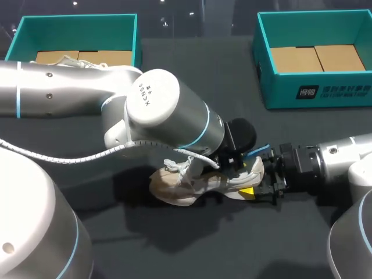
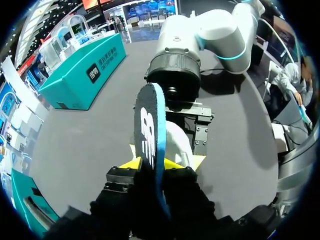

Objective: Take the shoe out of the shoebox, open the shoe tongue, remove and reinsert the insole, then place the shoe into the shoebox

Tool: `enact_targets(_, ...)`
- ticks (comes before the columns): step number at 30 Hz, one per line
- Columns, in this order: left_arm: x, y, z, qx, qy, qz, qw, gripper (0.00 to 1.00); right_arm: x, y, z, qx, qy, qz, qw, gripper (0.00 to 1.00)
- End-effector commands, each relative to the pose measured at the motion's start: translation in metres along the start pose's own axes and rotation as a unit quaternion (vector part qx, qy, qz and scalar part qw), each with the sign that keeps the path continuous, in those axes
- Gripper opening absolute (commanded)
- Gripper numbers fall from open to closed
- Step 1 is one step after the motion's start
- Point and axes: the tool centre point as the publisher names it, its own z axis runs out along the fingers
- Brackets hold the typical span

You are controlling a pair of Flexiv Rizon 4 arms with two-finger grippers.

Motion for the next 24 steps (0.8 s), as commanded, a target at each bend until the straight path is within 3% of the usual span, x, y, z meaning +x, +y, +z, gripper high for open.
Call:
enact_targets(1, -0.001, -0.002, 0.009, 0.001, 0.007, -0.003, 1.0, 0.0, 0.001, 0.001, -0.001, 0.002, -0.001, 0.0, 1.0, 0.0)
enact_targets(6, -0.008, -0.01, 0.001, 0.011, 0.034, -0.016, 0.999, 0.0, 0.001, 0.001, -0.001, 0.002, -0.001, 0.0, 1.0, 0.0)
enact_targets(12, -0.011, -0.032, -0.027, 0.016, 0.09, -0.026, 0.995, 0.0, 0.001, 0.001, -0.001, 0.002, -0.001, 0.0, 1.0, 0.0)
enact_targets(17, -0.003, -0.054, -0.063, 0.015, 0.16, -0.028, 0.987, 0.0, 0.001, 0.001, -0.001, 0.002, -0.001, 0.0, 1.0, 0.0)
enact_targets(19, -0.002, -0.061, -0.08, 0.021, 0.221, -0.025, 0.975, 0.0, 0.001, 0.001, -0.001, 0.002, -0.001, 0.0, 1.0, 0.0)
enact_targets(24, -0.002, -0.061, -0.08, 0.021, 0.221, -0.025, 0.975, 0.0, 0.001, 0.001, -0.001, 0.002, -0.001, 0.0, 1.0, 0.0)
